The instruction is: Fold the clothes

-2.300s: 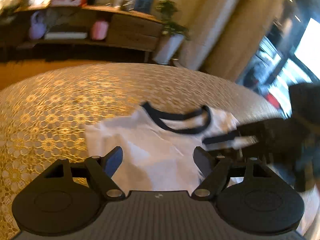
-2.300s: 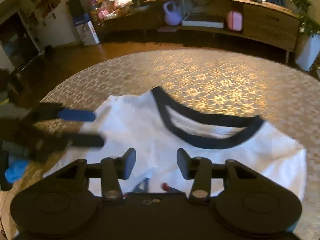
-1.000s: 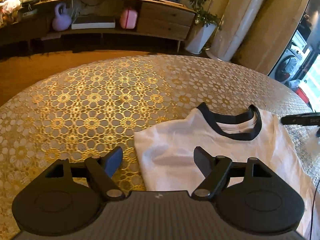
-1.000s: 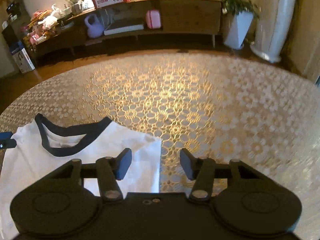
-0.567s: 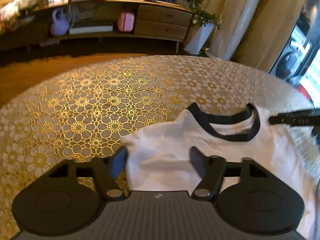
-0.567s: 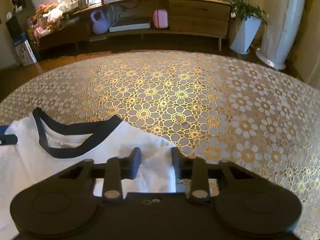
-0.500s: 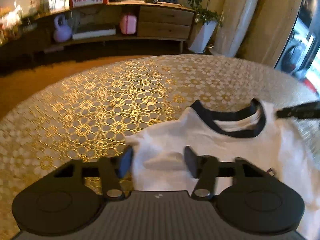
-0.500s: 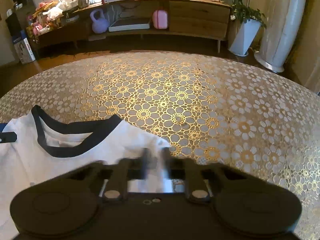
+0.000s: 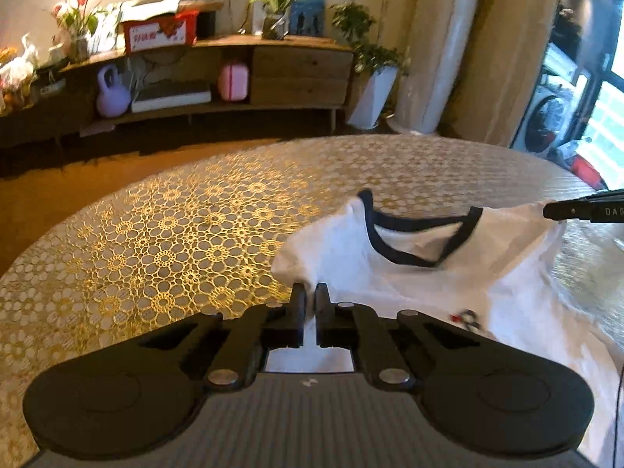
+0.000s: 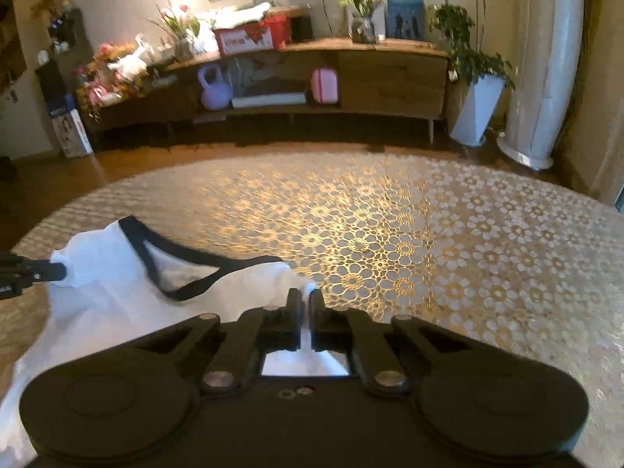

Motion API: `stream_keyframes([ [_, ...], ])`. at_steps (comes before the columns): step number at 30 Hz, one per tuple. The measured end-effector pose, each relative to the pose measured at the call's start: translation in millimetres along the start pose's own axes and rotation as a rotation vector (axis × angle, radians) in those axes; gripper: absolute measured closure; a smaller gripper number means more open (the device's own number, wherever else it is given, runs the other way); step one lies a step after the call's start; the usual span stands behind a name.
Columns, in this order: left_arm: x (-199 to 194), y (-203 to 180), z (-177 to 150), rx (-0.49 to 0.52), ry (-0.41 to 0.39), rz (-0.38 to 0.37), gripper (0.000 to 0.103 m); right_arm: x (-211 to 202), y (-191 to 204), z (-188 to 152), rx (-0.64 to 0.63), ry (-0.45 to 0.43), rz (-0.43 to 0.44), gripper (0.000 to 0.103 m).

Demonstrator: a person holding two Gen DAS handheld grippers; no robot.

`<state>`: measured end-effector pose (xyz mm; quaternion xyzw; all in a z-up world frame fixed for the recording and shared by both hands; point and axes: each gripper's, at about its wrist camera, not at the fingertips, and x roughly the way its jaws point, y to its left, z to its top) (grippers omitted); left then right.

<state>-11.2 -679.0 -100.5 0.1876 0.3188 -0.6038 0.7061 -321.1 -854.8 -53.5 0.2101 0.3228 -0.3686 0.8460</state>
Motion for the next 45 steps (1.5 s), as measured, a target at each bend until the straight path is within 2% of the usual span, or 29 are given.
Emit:
stream_keyframes([
  [5, -53, -14, -24, 0.023, -0.019, -0.057, 0.1, -69, 18, -29, -0.026, -0.046, 0.036, 0.0],
  [11, -111, -30, -74, 0.036, -0.012, -0.137, 0.1, -128, 21, -86, -0.002, -0.021, 0.095, 0.0],
  [15, -124, -42, -117, 0.052, 0.043, -0.17, 0.1, -137, 16, -135, 0.061, 0.048, 0.098, 0.0],
  [19, -108, -51, -150, 0.069, 0.126, -0.144, 0.1, -122, 12, -173, 0.104, 0.108, 0.089, 0.0],
  [22, -104, -62, -157, 0.136, 0.138, -0.127, 0.1, -115, 17, -183, 0.099, 0.128, 0.081, 0.0],
  [24, -106, -73, -153, 0.216, 0.123, -0.118, 0.099, -117, 24, -187, 0.075, 0.131, 0.084, 0.0],
  [27, -107, -90, -150, 0.368, 0.113, -0.1, 0.088, -126, 29, -184, 0.006, 0.117, 0.091, 0.0],
  [28, -106, -94, -150, 0.415, 0.099, -0.085, 0.074, -129, 30, -182, -0.006, 0.105, 0.086, 0.0],
  [29, -105, -100, -150, 0.463, 0.08, -0.068, 0.051, -132, 31, -181, -0.017, 0.092, 0.082, 0.0],
  [31, -108, -104, -151, 0.521, 0.022, -0.05, 0.023, -135, 32, -179, -0.033, 0.072, 0.077, 0.0],
  [33, -110, -106, -153, 0.535, -0.005, -0.051, 0.023, -138, 32, -179, -0.044, 0.058, 0.076, 0.0],
  [37, -99, -103, -146, 0.562, -0.002, -0.04, 0.023, -135, 34, -181, -0.068, 0.048, 0.079, 0.0],
  [42, -83, -108, -144, 0.707, 0.018, -0.068, 0.025, -128, 33, -179, -0.058, 0.061, 0.099, 0.0],
  [45, -70, -113, -142, 0.79, 0.049, -0.086, 0.033, -123, 32, -177, -0.052, 0.069, 0.112, 0.0],
])
